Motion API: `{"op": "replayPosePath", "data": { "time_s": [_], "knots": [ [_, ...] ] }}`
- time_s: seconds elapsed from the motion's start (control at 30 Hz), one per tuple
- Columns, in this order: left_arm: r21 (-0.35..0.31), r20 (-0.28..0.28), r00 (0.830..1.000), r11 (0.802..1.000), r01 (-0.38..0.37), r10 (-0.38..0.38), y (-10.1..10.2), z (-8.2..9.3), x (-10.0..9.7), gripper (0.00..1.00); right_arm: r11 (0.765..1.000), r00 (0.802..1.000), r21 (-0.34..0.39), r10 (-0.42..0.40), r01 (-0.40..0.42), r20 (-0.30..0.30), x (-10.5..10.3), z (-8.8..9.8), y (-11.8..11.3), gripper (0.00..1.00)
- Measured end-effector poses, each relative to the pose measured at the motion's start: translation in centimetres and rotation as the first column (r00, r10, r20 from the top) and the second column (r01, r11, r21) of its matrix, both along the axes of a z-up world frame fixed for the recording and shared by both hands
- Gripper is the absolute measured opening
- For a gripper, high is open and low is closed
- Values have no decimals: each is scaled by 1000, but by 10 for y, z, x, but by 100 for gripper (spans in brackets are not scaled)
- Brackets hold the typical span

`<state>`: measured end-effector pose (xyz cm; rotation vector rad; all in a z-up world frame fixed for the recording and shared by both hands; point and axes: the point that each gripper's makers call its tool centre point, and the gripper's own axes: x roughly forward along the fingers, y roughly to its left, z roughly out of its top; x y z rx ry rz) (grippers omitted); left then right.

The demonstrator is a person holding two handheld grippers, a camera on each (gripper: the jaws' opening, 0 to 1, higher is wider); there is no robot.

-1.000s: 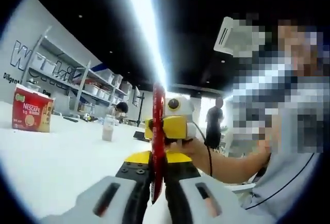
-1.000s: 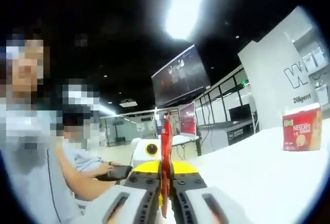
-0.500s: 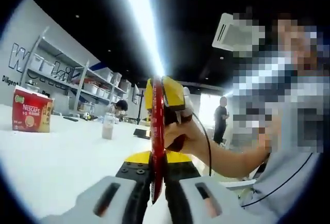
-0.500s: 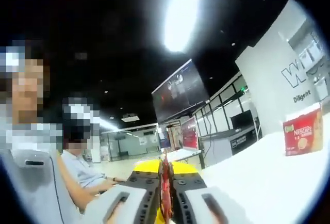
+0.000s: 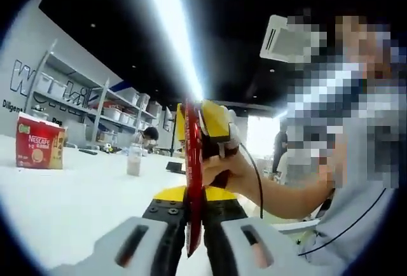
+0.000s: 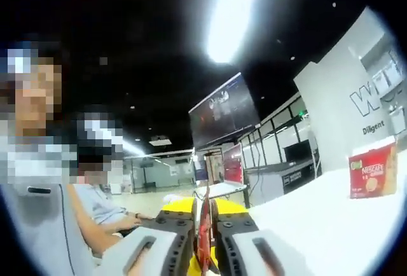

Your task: Tear open the coffee pouch, take out the coffee, and pour the coffee from the pouch into the cup

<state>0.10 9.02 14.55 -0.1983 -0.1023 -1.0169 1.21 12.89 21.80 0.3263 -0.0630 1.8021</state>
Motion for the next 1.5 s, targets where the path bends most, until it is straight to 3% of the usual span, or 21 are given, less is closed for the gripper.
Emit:
{"op": "replayPosePath", "data": {
  "time_s": [0.17, 0.33, 0.47, 0.77, 1.13, 1.2, 1.27, 1.3, 1.33, 1.37, 1.43, 1.5],
  "knots": [
    [11, 1, 1000, 1000, 2, -2, -1, -3, 1, 11, 1000, 1000, -8, 1, -1, 0, -2, 0, 2, 4],
    [18, -8, 1000, 1000, 10, -10, 4, -6, 1, 10, 999, 998, -38, -13, 15, 54, -5, -4, 5, 6],
    [26, -1, 1000, 999, 18, -18, 4, -6, -1, 10, 999, 998, -49, -3, 6, 62, -6, -4, 5, 7],
    [35, 8, 1000, 999, 18, -19, 7, -7, -1, 10, 1000, 1000, -25, 4, -4, 0, -1, 3, -3, 8],
    [47, 1, 1000, 999, 18, -18, 18, -15, 7, 11, 994, 999, -106, 24, -28, -40, -1, -1, 0, 2],
    [22, 7, 1000, 1000, -8, 8, 20, -16, 10, 17, 993, 998, -98, -62, 60, -19, 12, 3, 1, 1],
    [17, 7, 998, 998, -64, 64, 28, -23, 19, 39, 980, 985, -99, -175, 175, 17, 32, 8, -4, 1],
    [17, 21, 994, 994, -107, 106, 34, -28, 25, 48, 937, 943, -136, -305, 322, 135, 52, 4, -8, 1],
    [22, 35, 990, 991, -136, 135, 39, -33, 28, 55, 909, 912, -146, -360, 390, 195, 60, 3, -11, 1],
    [33, 33, 986, 986, -165, 164, 43, -38, 31, 56, 893, 895, -141, -394, 427, 210, 64, 5, -14, 1],
    [55, 43, 975, 974, -219, 217, 53, -45, 37, 54, 904, 908, -136, -381, 406, 177, 57, 8, -15, 1],
    [54, 36, 969, 968, -245, 243, 60, -52, 41, 53, 930, 935, -123, -333, 347, 121, 41, 11, -13, 1]
  ]
}}
